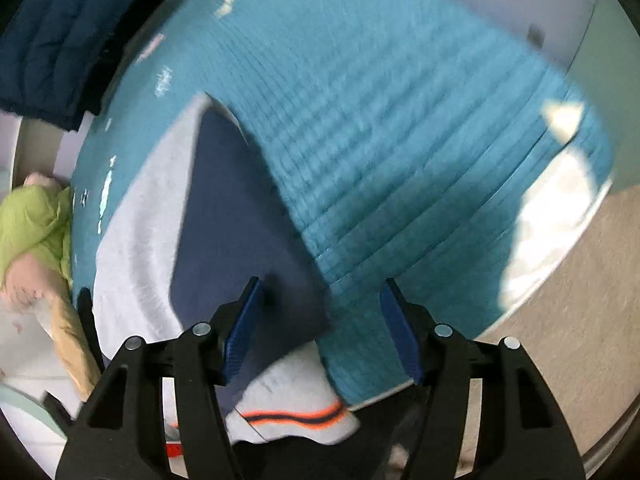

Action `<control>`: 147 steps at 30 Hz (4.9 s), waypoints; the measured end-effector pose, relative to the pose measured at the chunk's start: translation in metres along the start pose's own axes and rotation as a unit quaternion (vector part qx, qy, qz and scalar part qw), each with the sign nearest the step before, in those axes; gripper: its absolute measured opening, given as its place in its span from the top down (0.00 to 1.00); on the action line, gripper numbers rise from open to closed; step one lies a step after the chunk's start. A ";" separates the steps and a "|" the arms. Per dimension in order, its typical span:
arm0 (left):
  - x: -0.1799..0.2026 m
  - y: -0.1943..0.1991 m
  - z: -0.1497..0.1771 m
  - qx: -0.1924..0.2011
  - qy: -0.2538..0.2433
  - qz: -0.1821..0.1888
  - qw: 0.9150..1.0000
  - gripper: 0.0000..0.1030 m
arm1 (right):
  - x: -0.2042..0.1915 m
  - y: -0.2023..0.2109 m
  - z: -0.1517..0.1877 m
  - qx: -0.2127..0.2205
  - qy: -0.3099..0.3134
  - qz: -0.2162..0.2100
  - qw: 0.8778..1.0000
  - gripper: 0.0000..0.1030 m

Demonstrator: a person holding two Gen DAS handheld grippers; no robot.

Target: Fold large clothes

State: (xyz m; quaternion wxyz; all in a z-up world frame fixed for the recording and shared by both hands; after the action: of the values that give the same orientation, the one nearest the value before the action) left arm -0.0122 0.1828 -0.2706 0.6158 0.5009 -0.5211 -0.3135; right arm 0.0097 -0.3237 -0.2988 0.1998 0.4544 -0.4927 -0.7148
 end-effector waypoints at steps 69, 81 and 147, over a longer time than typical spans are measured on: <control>0.186 -0.050 -0.063 -0.003 -0.187 0.013 0.982 0.92 | -0.273 -0.133 0.003 -0.076 0.297 0.037 0.951 0.99; 0.215 -0.045 -0.093 0.032 -0.225 -0.016 0.974 0.96 | -0.268 -0.131 -0.031 -0.049 0.273 0.071 0.958 0.98; 0.109 -0.014 0.007 0.093 -0.179 -0.040 0.979 0.96 | -0.231 -0.104 0.072 0.013 0.406 -0.048 0.913 0.94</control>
State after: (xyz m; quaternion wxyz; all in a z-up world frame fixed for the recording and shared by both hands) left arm 0.0114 0.0776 -0.2486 0.4501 0.5124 -0.6293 -0.3726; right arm 0.0831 -0.0716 -0.2794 0.3421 0.7311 -0.3556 -0.4711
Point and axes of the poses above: each gripper's, at about its wrist camera, not at the fingertips, and y roughly against the way its jaws point, x to its right, z to its underside, the point moved 8 cm from there along -y, roughly the way its jaws point, and after that the axes turned 11 degrees about -x, right-handed, at the moved point
